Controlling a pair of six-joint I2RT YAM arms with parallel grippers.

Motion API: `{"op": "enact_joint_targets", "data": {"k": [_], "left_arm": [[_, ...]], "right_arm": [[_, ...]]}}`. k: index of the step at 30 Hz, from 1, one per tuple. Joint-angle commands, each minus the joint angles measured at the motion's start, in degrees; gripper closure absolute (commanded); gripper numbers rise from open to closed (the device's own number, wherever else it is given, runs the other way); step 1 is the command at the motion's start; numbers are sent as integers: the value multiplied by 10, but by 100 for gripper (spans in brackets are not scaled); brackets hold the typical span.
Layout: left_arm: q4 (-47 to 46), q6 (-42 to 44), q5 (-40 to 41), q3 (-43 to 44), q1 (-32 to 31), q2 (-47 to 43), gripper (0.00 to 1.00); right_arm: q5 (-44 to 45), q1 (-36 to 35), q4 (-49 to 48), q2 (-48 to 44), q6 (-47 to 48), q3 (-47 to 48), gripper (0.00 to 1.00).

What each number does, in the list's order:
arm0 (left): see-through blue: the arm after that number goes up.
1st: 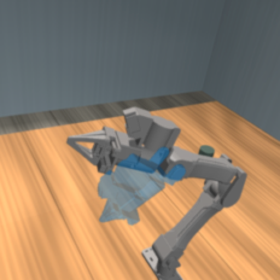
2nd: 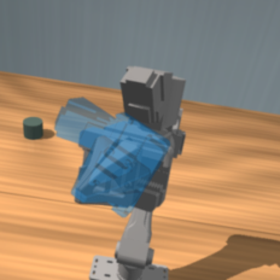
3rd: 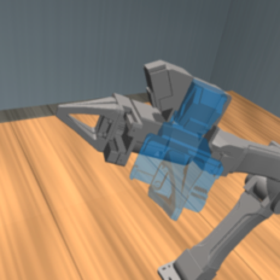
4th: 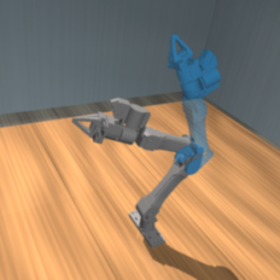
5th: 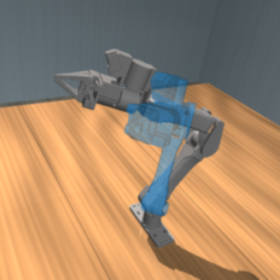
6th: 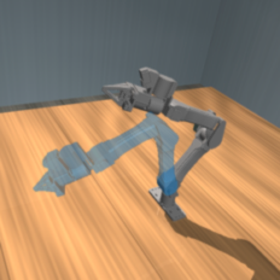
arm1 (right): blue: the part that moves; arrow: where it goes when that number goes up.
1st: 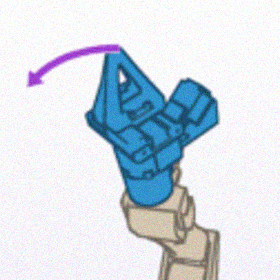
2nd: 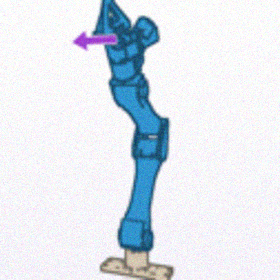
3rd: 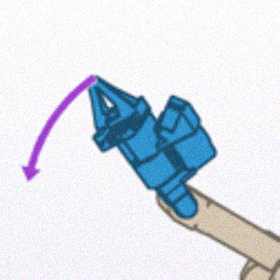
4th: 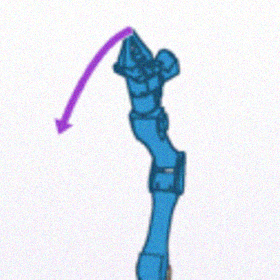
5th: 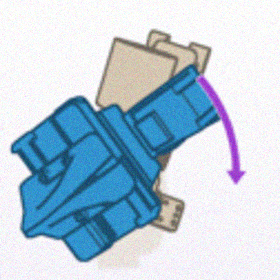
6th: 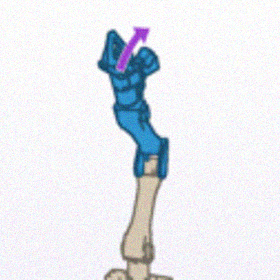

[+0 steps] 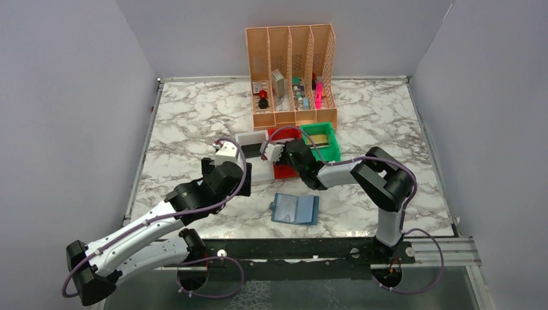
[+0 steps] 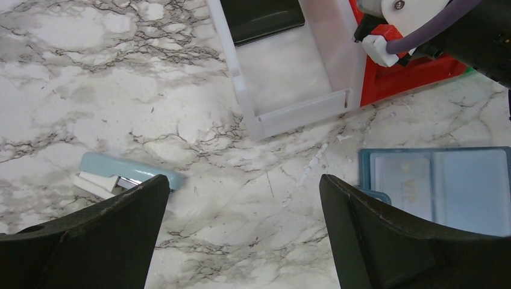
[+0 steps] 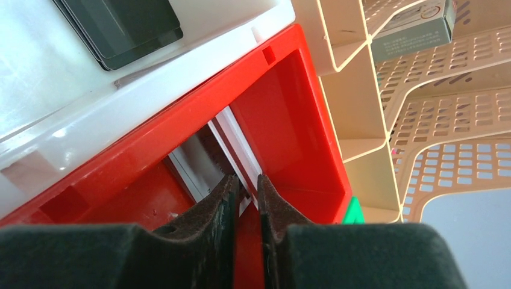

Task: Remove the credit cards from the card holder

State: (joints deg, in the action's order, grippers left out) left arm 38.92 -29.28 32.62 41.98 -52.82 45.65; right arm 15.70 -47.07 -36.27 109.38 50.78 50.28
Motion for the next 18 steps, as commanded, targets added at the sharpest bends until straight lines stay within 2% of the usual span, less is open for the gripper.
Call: {"op": "enact_joint_targets", "data": {"k": [1,12,18], "left_arm": [[-1,7,2,8,3,4,1],[-2,8,-3,8,2,10,1],[-2,8,-5,8,3,12,1]], "right_arm": [[-22,1,14,-32,-20,3,75],[-36,1,24,-40,-26,-2,68],[-23,2,-2,-56,-75,-5,68]]}}
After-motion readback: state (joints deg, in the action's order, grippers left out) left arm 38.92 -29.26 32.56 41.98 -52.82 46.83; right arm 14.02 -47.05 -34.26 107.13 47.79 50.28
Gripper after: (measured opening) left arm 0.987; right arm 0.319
